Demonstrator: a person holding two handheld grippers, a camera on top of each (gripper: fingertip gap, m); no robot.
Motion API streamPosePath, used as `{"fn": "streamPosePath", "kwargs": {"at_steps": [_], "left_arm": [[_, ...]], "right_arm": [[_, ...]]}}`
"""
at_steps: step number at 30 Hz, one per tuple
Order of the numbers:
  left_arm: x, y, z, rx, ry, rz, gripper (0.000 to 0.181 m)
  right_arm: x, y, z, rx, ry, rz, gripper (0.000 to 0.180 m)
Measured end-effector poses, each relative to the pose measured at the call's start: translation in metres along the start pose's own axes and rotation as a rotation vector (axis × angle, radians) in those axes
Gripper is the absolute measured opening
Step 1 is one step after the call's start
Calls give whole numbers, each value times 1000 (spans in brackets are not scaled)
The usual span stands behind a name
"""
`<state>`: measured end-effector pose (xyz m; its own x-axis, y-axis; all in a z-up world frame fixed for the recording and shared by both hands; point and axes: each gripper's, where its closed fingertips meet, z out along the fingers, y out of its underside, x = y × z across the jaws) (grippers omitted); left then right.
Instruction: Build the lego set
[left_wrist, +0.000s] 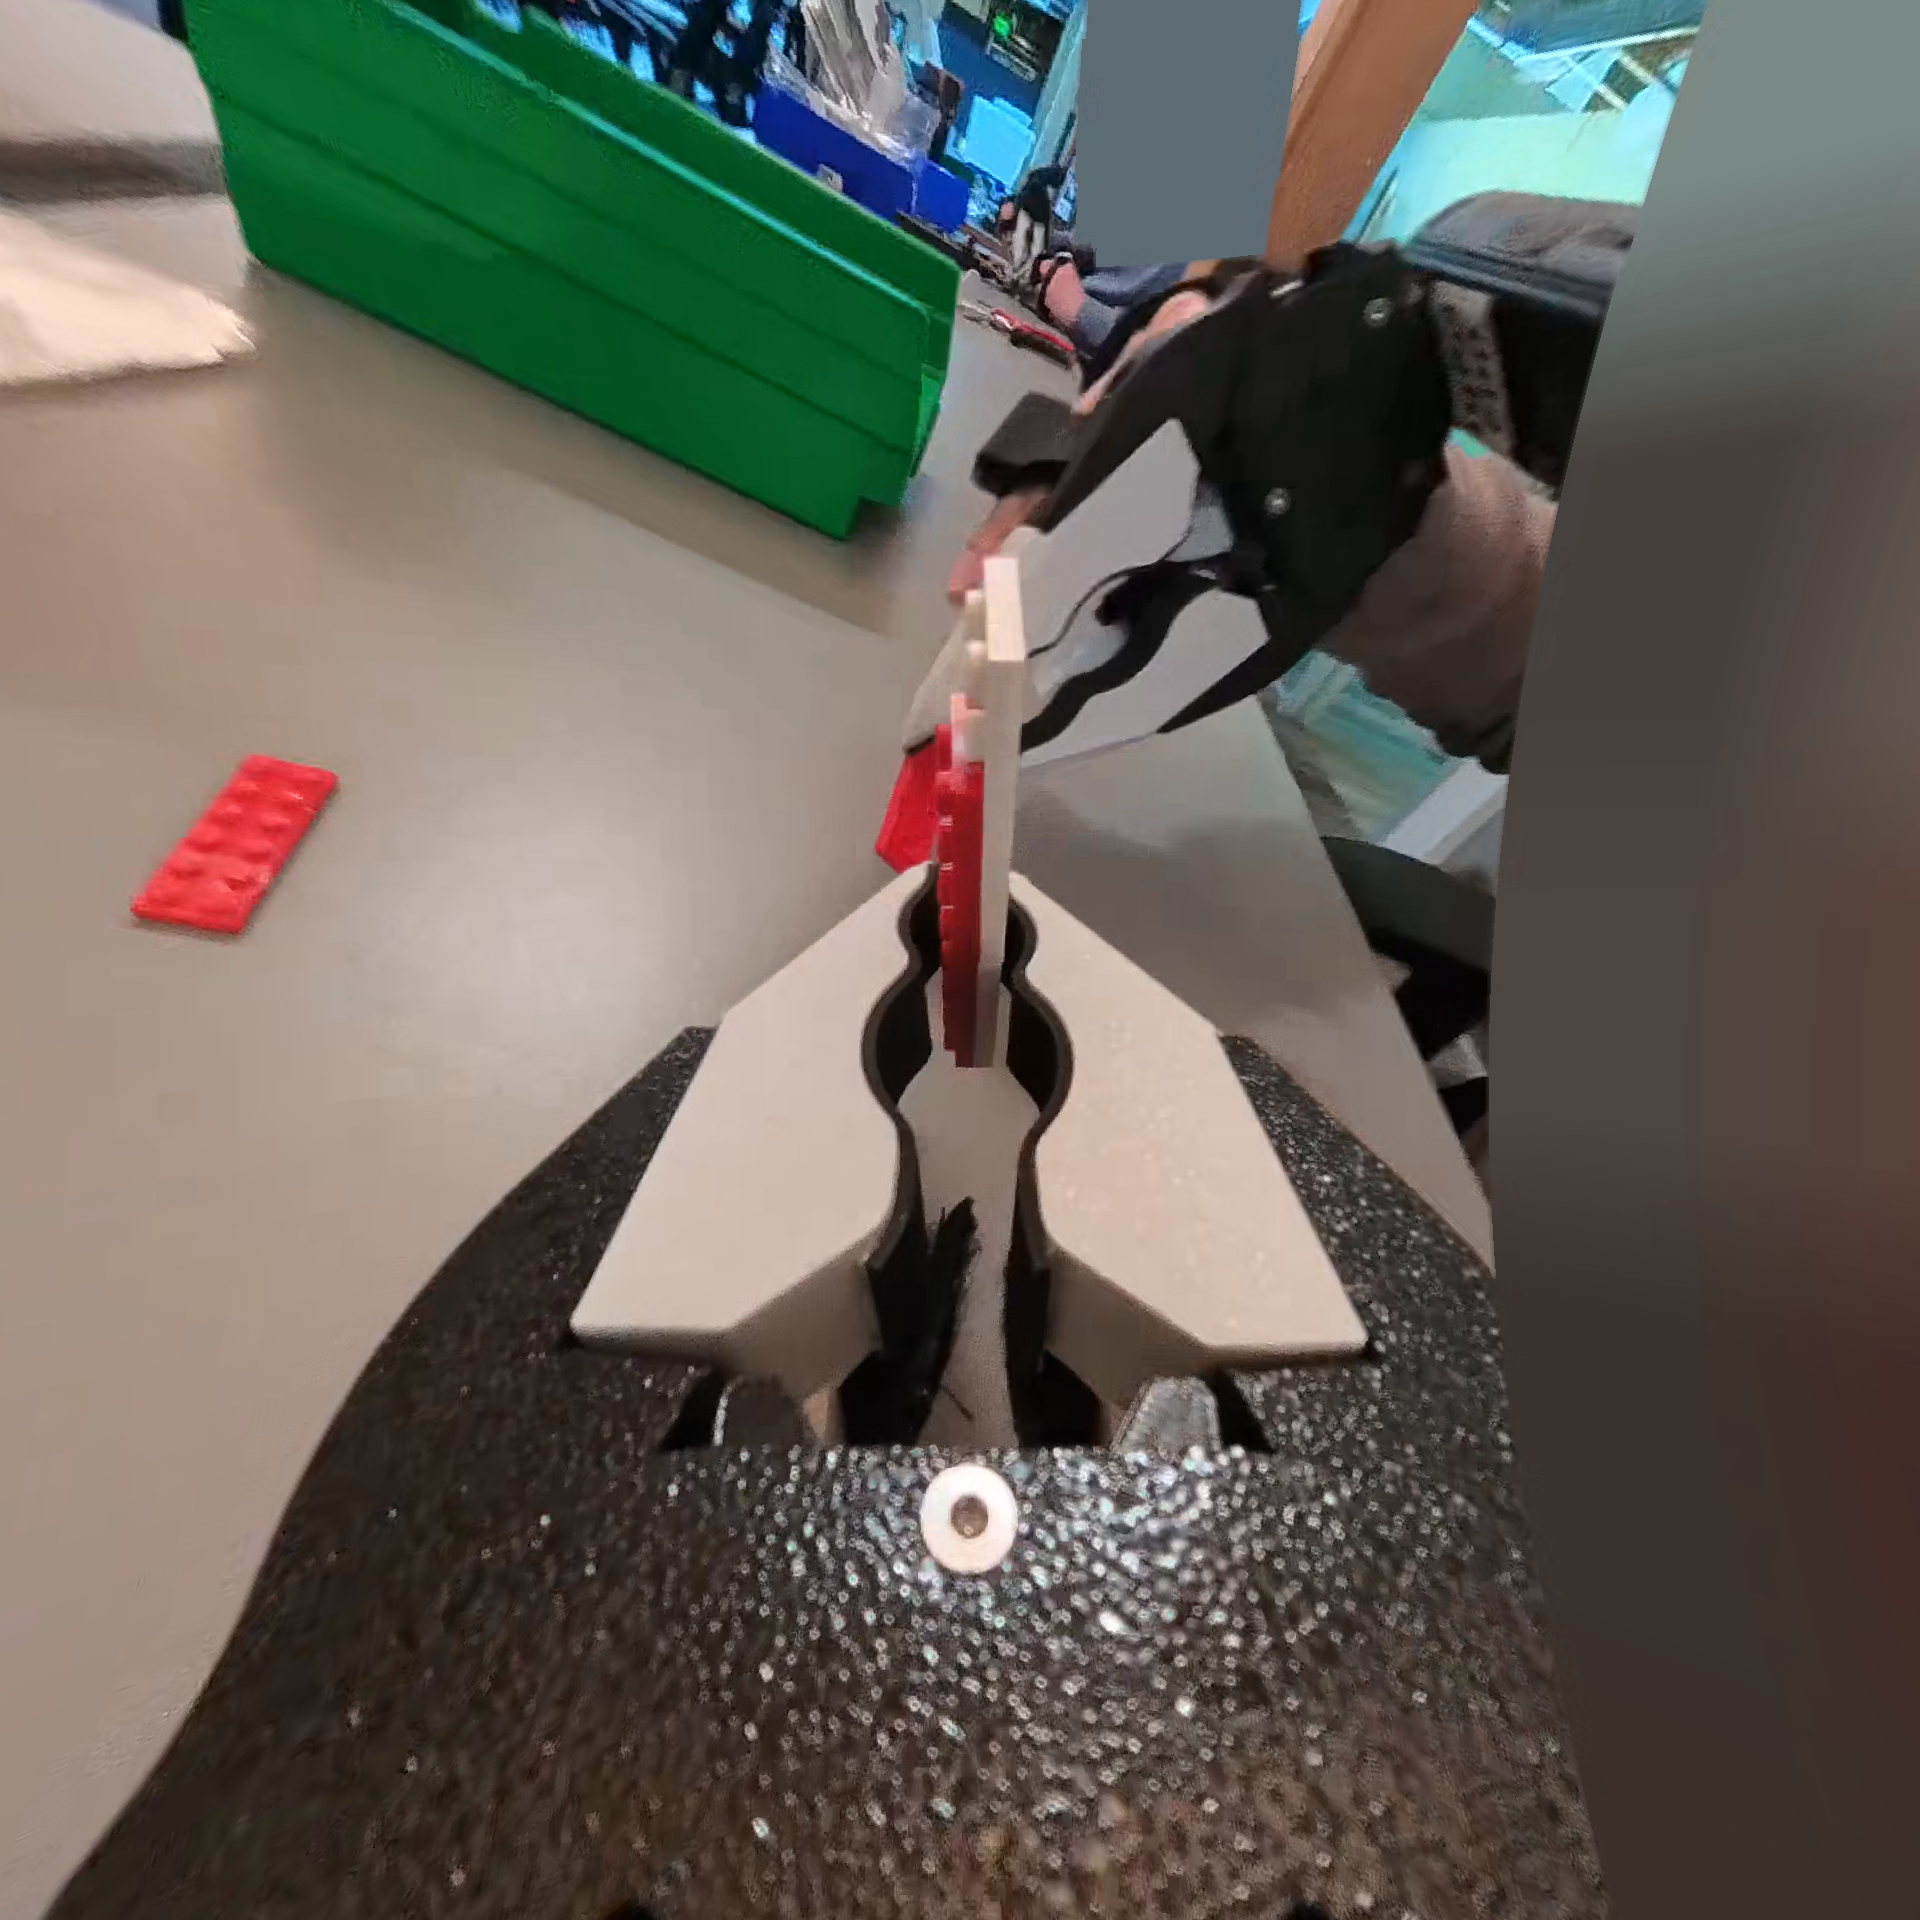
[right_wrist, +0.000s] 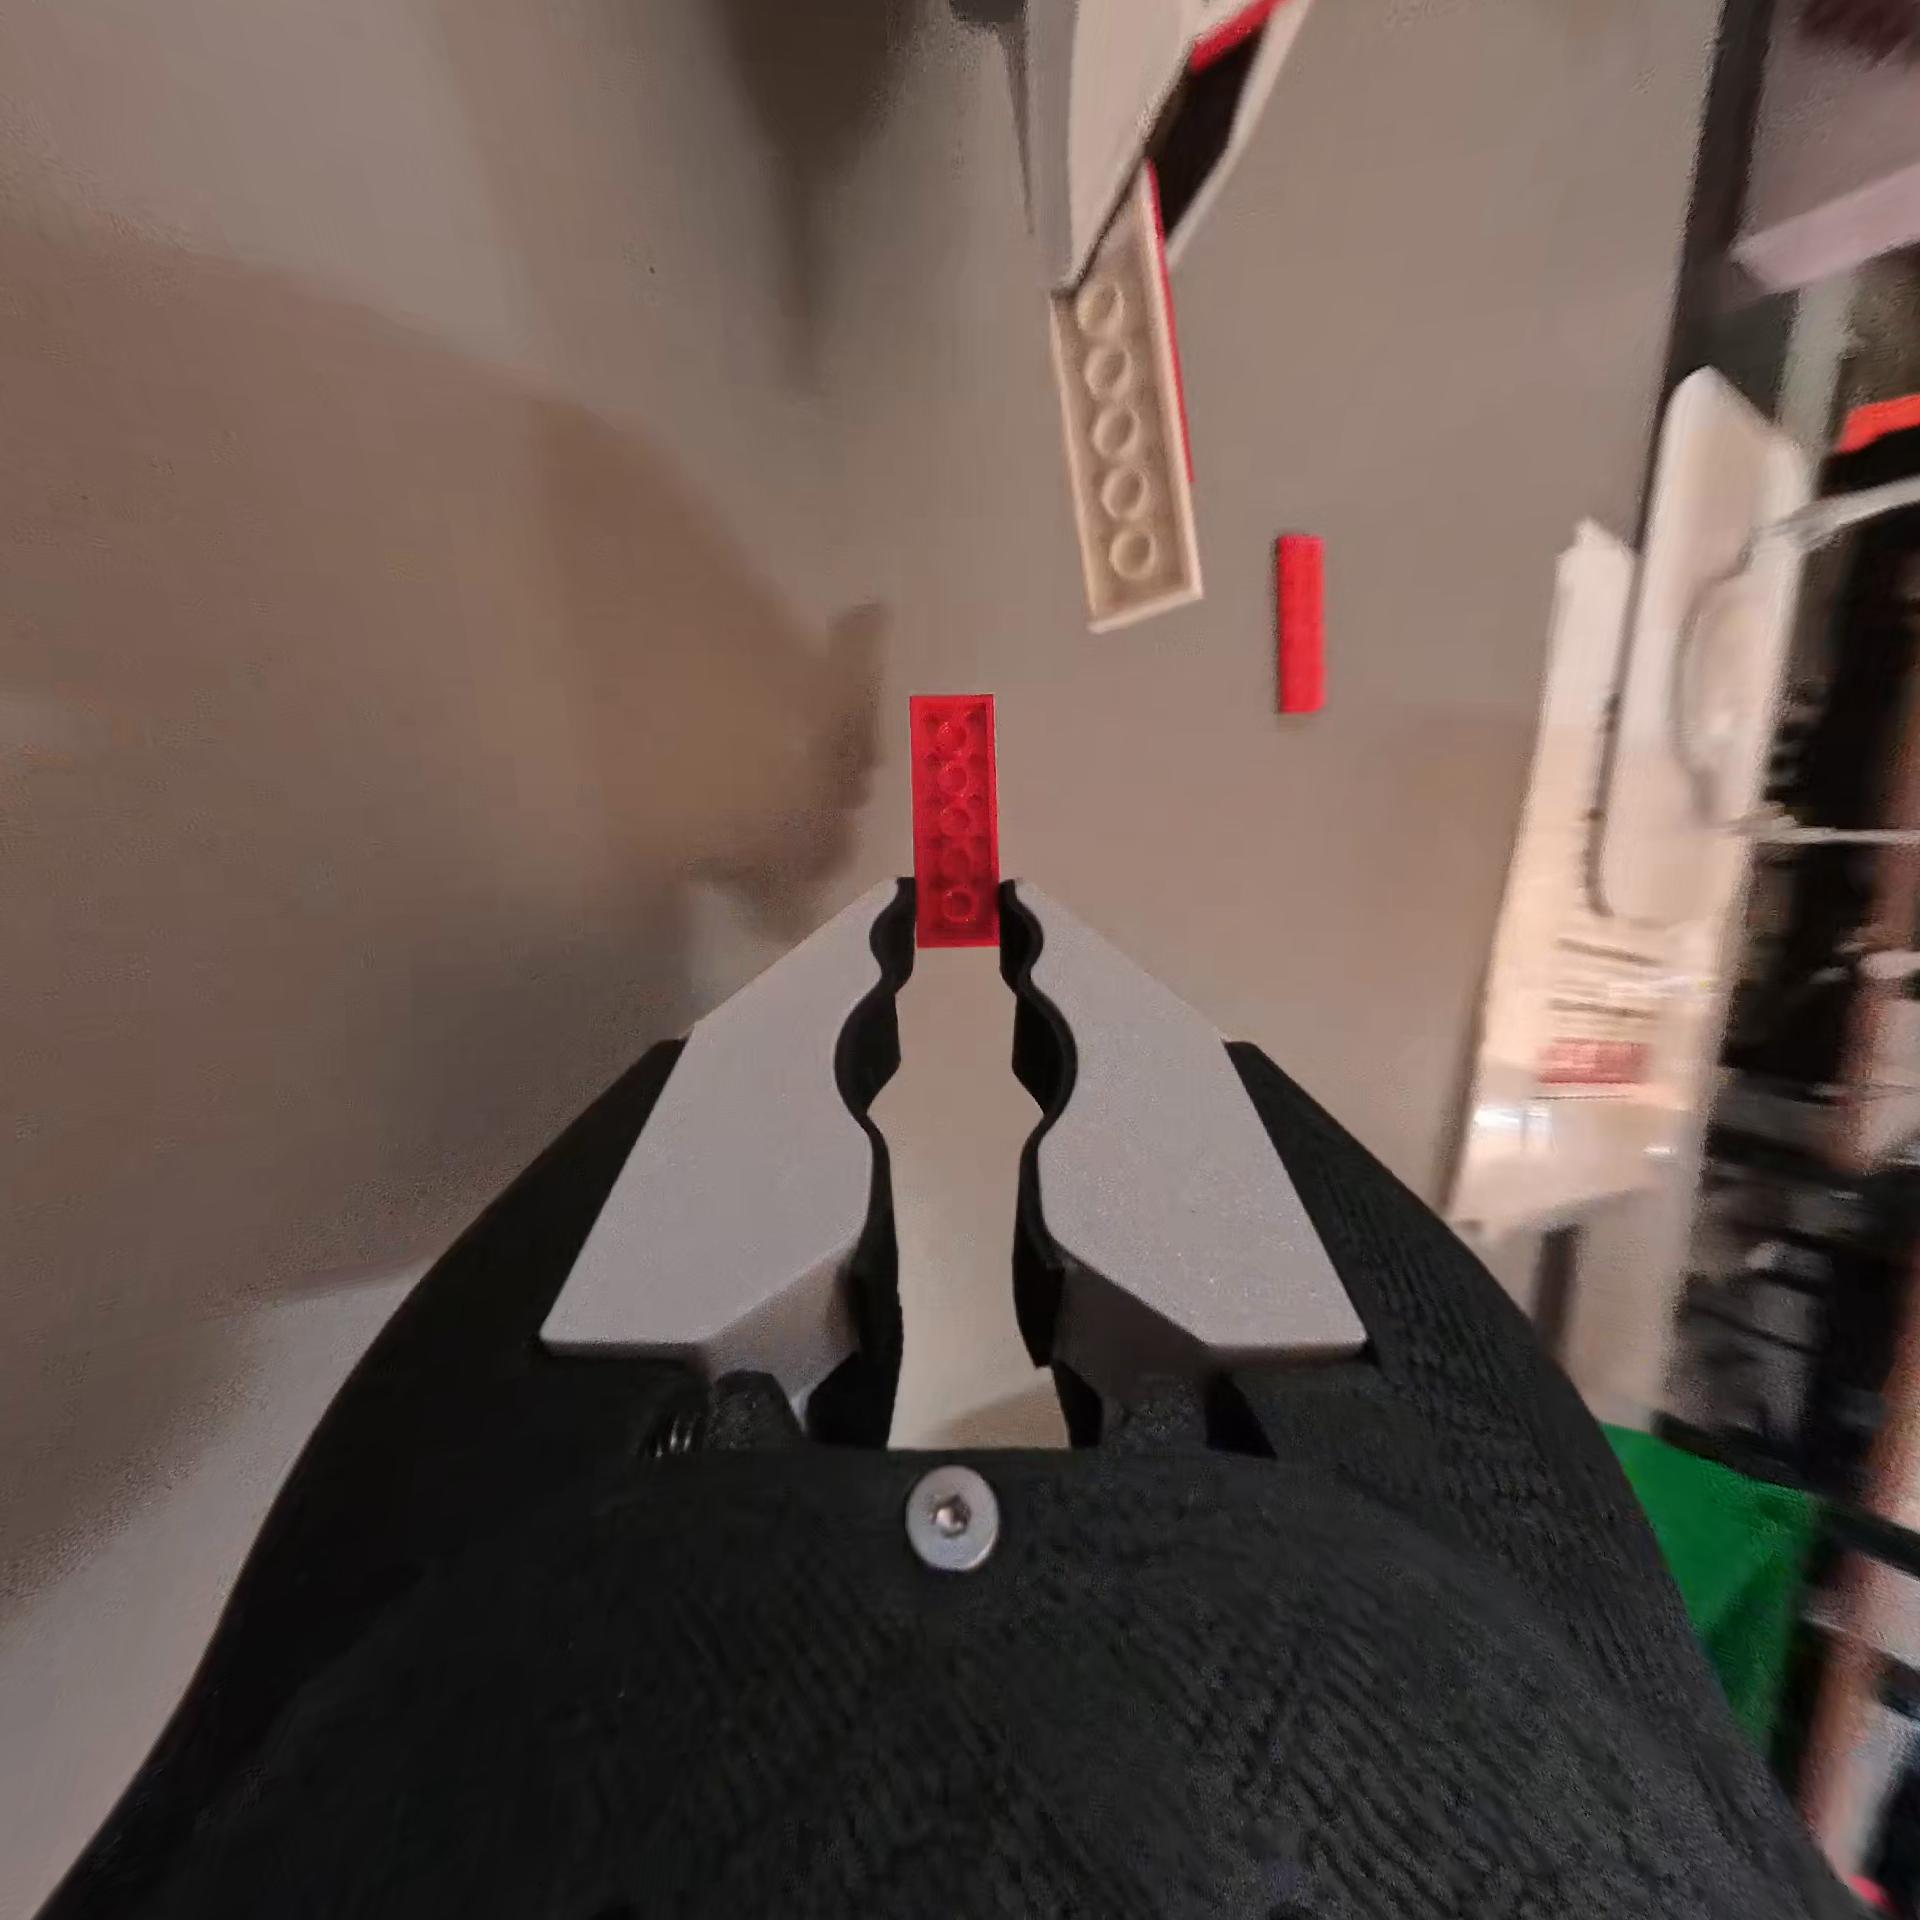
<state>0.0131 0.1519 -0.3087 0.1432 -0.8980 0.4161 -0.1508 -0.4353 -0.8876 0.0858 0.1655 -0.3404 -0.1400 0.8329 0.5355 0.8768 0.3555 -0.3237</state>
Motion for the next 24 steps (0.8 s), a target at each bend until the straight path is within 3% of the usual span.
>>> {"fn": "streamPosePath", "kwargs": {"at_steps": [11, 13, 17, 21, 24], "left_arm": [[7, 2, 0, 12, 142, -293, 7], [6, 6, 2, -10, 132, -293, 7], [5, 9, 4, -50, 70, -123, 6], [-2, 23, 6, -154, -51, 65, 6], [-2, 33, 6, -228, -84, 171, 6]], "right_arm": [[-24, 4, 20, 53, -127, 156, 14], [-22, 4, 20, 57, -132, 194, 25], [-17, 1, 9, 102, -159, 281, 39], [-8, -22, -6, 275, -162, 381, 33], [-5, -15, -3, 248, -143, 341, 32]]}}
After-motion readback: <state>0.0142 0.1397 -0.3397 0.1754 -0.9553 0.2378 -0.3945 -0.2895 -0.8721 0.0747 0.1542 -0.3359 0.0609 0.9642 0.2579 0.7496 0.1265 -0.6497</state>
